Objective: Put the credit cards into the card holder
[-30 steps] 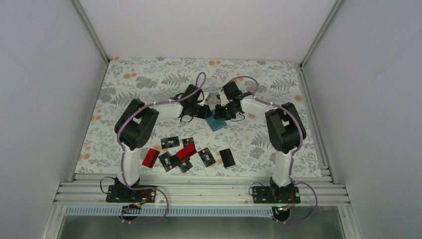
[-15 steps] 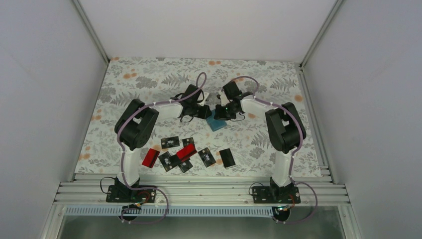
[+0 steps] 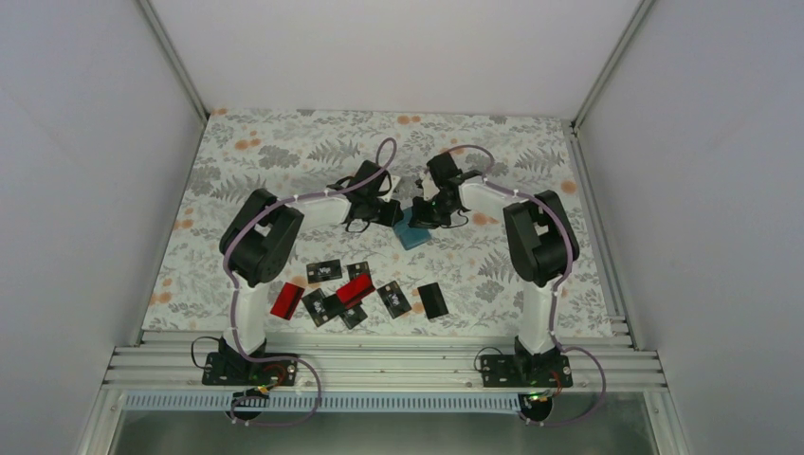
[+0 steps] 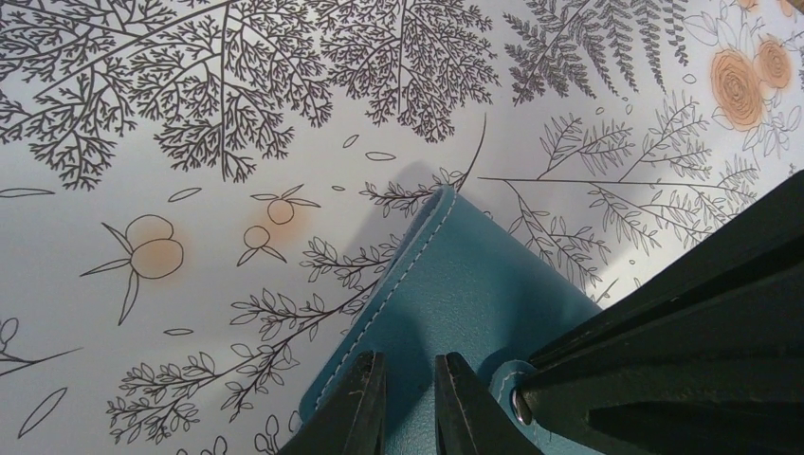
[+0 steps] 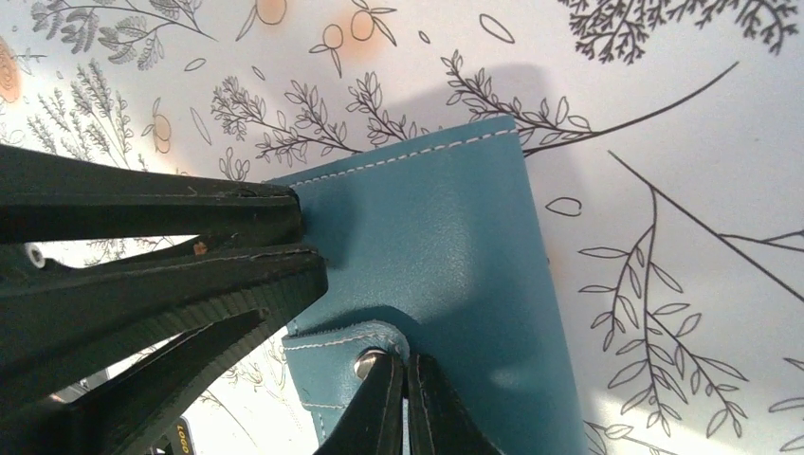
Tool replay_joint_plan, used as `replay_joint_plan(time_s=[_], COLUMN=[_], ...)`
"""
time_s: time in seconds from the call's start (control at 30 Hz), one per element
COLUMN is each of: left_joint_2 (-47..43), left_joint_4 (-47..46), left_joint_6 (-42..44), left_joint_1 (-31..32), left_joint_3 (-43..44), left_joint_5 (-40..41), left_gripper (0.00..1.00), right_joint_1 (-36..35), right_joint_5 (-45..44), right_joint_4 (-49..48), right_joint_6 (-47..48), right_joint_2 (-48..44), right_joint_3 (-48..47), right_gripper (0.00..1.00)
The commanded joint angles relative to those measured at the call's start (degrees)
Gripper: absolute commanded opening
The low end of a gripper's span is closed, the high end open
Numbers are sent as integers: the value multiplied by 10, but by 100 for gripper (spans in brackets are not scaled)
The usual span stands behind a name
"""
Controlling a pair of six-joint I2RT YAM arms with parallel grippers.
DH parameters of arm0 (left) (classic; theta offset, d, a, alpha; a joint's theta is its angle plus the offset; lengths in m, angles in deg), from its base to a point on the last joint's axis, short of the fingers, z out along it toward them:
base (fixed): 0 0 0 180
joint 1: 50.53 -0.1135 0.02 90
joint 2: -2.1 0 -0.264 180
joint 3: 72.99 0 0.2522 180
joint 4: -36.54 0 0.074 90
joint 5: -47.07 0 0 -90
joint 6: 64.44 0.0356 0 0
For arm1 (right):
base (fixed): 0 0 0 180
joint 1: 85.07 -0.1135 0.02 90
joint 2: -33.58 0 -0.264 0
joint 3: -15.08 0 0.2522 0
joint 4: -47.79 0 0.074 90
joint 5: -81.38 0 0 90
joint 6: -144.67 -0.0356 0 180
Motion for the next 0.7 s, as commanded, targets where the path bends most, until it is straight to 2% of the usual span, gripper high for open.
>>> replay_joint_plan(time_s=[0.0,0.1,0.4,0.67], left_joint_2=[24,26,28,15], left_joint_4=[57,57,53,33], left_joint_6=[10,9,8,12], left_joint_1=[9,12,14,15], left_joint_3=[8,8,0,-23], left_joint_5=[43,51,58,56], left_gripper=[15,15,15,14], right_joint_1=[-10,-10,-20,-30], right_joint_5=[-94,-126,-147,-146], right_joint_4=[125,150,213,252], right_joint_6=[-11,-16,-23,-19], right_joint_2=[89,107,175,167], right_joint_3=[33,26,-13,-52], right_gripper=[4,4,4,4])
